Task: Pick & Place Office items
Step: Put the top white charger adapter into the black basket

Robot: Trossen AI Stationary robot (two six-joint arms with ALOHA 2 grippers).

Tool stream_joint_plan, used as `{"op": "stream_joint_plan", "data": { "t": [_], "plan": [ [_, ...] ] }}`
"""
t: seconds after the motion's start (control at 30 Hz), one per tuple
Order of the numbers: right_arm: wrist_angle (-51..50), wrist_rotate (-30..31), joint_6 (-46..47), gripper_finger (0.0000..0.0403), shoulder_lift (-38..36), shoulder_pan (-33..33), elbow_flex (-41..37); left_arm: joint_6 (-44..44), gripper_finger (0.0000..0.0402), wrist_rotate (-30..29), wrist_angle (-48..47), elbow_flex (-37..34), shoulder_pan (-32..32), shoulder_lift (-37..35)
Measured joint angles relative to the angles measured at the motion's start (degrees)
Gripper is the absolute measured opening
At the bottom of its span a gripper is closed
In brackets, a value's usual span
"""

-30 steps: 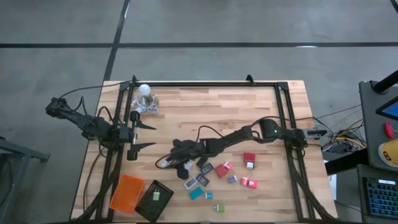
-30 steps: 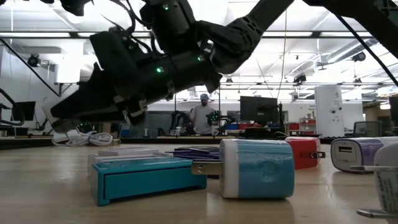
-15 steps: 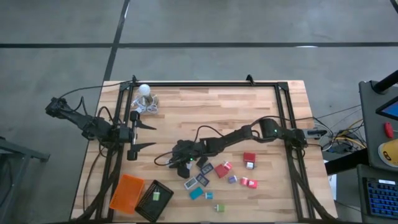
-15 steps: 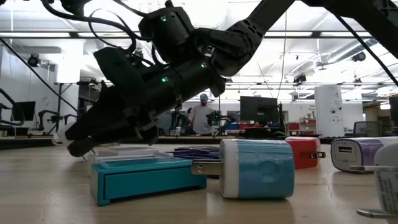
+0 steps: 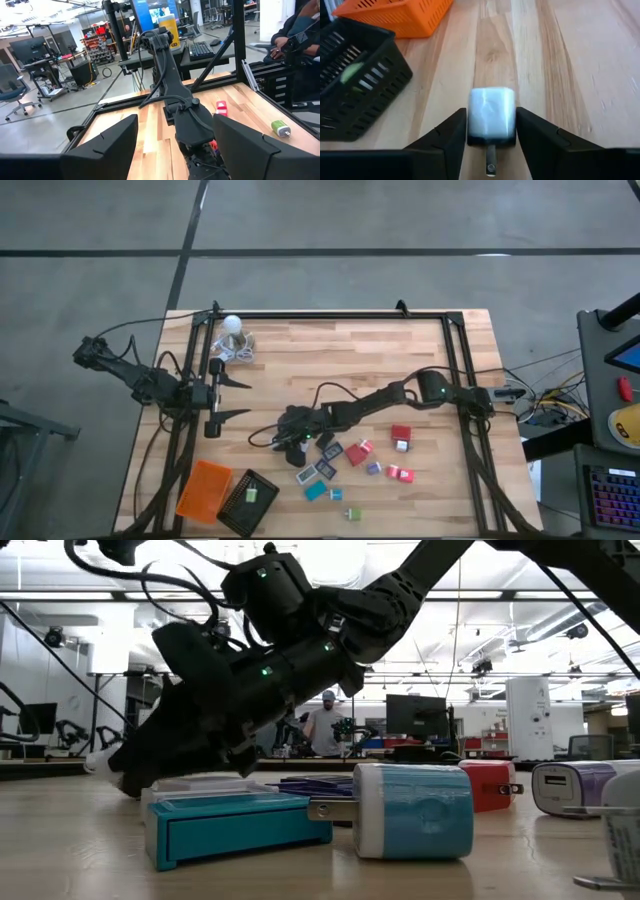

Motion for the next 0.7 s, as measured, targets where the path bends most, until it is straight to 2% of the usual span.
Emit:
{"op": "stream_joint_plan", "data": {
  "t": [0.3,0.7],
  "plan": [
    [0.2,3.1,0.0,0.0201,0.0,0.0,0.0,0.0,0.0262,0.0,0.0,0.0,0.0,0.0],
    [0.6,2.2,-3.2,0.0203,-0.7,0.1,0.4,0.0,0.0262,0.0,-0.1,0.0,0.0,0.0]
  ]
}}
